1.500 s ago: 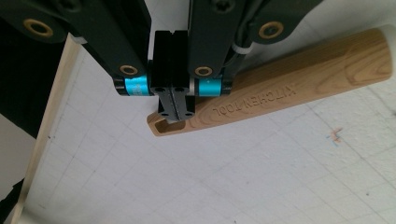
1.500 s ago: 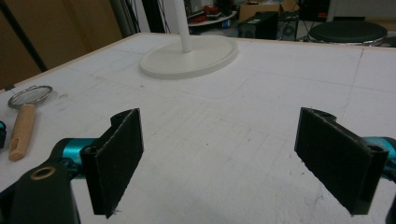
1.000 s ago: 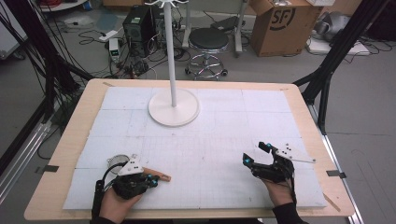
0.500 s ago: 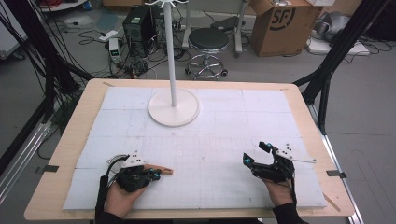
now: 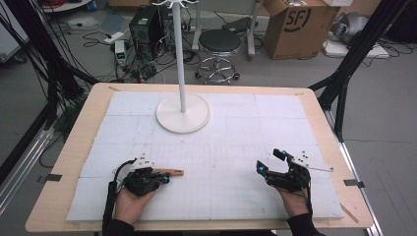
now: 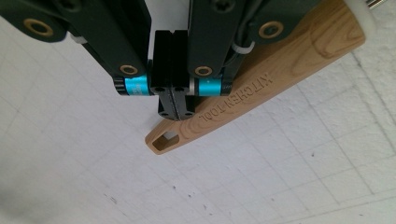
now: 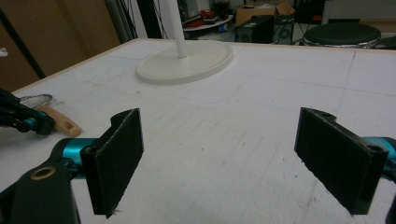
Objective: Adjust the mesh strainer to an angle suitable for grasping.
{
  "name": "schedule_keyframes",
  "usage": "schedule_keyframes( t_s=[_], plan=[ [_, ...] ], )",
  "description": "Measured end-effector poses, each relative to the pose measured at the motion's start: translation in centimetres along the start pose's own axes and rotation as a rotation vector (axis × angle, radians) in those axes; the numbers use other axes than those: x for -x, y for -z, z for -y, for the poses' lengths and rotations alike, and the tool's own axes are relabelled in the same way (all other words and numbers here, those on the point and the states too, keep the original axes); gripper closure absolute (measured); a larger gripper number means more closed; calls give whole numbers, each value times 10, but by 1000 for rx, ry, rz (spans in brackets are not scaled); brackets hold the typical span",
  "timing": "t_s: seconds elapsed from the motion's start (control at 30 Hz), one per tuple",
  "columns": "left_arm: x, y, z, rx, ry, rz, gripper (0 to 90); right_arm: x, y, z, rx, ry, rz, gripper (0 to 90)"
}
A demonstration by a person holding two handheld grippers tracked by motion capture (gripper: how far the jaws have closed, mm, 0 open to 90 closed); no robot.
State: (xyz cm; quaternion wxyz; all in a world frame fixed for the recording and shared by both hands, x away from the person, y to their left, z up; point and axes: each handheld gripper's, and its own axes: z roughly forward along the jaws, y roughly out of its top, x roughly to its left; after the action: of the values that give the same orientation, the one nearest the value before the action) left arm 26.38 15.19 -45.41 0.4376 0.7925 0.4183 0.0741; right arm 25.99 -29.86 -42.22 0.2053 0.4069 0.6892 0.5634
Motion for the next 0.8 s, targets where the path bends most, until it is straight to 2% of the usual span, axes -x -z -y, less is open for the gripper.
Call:
schedule_keyframes(
  t_s=[0.1,0.4,0.53,0.67,0.8],
  plan=[
    [-1,-4,-4,-4,-4,-12,900,0,0,0,-3,-2,0,152],
    [-5,-8,-9,20,26,-35,900,0,1,0,-3,-8,0,151],
    [-6,-12,-12,20,48,-53,900,0,0,0,-3,-4,2,151],
    [-11,-13,-13,39,93,-69,900,-1,1,0,-2,-3,0,152],
    [-12,-12,-14,51,104,-74,900,0,0,0,-1,-5,1,152]
  ],
)
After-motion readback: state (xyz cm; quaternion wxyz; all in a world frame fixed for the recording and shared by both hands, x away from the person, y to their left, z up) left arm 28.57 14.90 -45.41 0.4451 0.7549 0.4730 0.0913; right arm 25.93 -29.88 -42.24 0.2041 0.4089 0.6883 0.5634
